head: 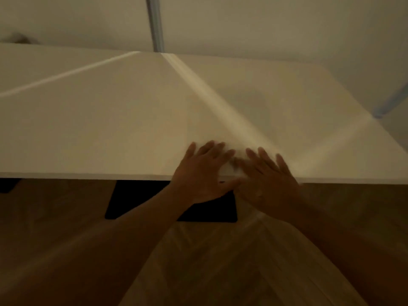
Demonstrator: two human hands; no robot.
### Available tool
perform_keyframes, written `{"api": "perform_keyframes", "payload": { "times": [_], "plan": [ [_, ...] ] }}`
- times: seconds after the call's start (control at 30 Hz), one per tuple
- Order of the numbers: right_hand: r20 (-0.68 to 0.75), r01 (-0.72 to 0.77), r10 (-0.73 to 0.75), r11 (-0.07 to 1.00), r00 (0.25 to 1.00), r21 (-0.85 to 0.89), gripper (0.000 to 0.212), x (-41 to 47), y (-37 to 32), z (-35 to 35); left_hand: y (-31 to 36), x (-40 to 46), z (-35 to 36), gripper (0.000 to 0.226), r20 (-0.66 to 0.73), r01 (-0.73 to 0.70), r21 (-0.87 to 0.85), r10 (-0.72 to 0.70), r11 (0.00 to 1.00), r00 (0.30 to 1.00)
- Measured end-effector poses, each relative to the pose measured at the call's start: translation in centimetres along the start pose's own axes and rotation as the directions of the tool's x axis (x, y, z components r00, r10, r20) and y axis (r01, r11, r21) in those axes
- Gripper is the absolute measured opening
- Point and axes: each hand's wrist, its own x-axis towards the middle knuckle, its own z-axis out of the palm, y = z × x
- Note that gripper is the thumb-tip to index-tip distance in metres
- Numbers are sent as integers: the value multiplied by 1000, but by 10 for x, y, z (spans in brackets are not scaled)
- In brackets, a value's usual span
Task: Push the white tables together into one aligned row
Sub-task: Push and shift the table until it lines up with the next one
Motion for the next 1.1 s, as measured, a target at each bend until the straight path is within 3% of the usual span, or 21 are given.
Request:
{"api": "perform_keyframes", "payload": {
  "times": [0.07, 0.23, 0.47, 0.73, 0.97, 1.1],
  "plan": [
    [12, 93, -94, 995, 996, 48, 77, 33, -61, -1, -68, -47, -11, 83, -25, 36, 57, -35, 998, 999],
    [-56, 335, -331, 938, 942, 86, 75, 118, -215, -5, -206, -132, -54, 92, 74, 257, 178, -273, 950, 959],
    [-28, 451, -451, 892, 892, 35, 74, 187, -333, 3, -318, -202, -76, 98, 104, 213, 200, -237, 956, 966],
    [49, 286, -282, 944, 958, -161, 91, 208, -360, 14, -358, -208, -69, 109, 27, 158, 242, -169, 957, 985],
    [71, 272, -266, 958, 961, -95, 94, 209, -362, 10, -359, -209, -68, 106, 1, 152, 234, -156, 960, 988],
    [10, 246, -246, 969, 969, -2, 93, 208, -357, 10, -360, -208, -71, 104, -6, 164, 237, -168, 957, 986]
  ]
}}
